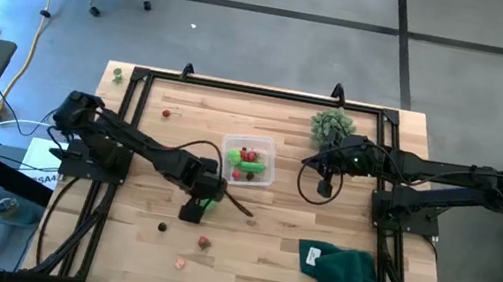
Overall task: Pick and placing Produce into tupperware
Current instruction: Put the pear into the transparent bin
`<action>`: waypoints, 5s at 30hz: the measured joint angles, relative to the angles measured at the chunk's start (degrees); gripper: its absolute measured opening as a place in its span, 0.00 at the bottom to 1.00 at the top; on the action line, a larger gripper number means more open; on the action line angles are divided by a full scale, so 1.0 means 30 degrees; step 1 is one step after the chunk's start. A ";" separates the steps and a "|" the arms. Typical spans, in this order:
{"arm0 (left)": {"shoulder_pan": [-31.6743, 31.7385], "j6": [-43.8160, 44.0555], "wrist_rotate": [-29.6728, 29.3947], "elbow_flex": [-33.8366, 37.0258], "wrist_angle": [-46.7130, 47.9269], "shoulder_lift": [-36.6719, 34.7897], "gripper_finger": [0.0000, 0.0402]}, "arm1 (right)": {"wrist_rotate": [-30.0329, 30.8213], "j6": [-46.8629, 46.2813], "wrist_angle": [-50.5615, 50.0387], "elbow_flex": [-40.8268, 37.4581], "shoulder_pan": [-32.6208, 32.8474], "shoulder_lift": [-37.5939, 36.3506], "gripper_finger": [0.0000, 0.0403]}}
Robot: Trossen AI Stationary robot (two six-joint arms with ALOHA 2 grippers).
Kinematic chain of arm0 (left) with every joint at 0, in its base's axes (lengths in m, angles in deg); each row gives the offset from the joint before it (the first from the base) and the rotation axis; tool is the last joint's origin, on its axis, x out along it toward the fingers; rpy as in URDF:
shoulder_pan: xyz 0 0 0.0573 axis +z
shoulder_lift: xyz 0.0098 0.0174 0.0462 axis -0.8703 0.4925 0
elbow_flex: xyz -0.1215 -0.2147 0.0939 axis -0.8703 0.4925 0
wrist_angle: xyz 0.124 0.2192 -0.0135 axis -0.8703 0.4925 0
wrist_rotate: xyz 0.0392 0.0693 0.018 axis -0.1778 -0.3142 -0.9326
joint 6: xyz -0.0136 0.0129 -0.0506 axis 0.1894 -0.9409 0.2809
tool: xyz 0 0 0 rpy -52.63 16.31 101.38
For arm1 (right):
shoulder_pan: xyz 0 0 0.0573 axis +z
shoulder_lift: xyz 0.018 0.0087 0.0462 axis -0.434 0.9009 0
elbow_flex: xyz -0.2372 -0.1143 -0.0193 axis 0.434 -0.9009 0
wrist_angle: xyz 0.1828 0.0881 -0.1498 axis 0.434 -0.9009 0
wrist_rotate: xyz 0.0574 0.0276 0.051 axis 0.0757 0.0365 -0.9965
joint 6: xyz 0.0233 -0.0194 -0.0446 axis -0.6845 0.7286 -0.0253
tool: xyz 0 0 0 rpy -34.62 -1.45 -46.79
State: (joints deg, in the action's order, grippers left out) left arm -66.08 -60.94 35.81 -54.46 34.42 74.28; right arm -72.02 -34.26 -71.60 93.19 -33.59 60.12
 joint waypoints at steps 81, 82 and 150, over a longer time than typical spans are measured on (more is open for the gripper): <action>0.0355 -0.1200 0.0310 0.0037 -0.0570 0.2373 0.57 | 0.0005 -0.0001 -0.0609 0.0000 -0.0002 0.0000 0.00; 0.0355 -0.1200 0.0304 0.0037 -0.0570 0.2373 0.56 | 0.0005 0.0006 -0.0609 0.0000 -0.0002 0.0000 0.00; 0.7390 -1.0980 0.1506 -0.6535 -0.1041 0.1848 0.57 | -0.0002 -0.0001 -0.0819 0.0000 0.0004 -0.0007 0.00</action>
State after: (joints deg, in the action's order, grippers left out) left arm -43.91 -93.88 40.32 -74.06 31.29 79.83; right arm -72.02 -34.27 -74.05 93.19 -33.58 60.10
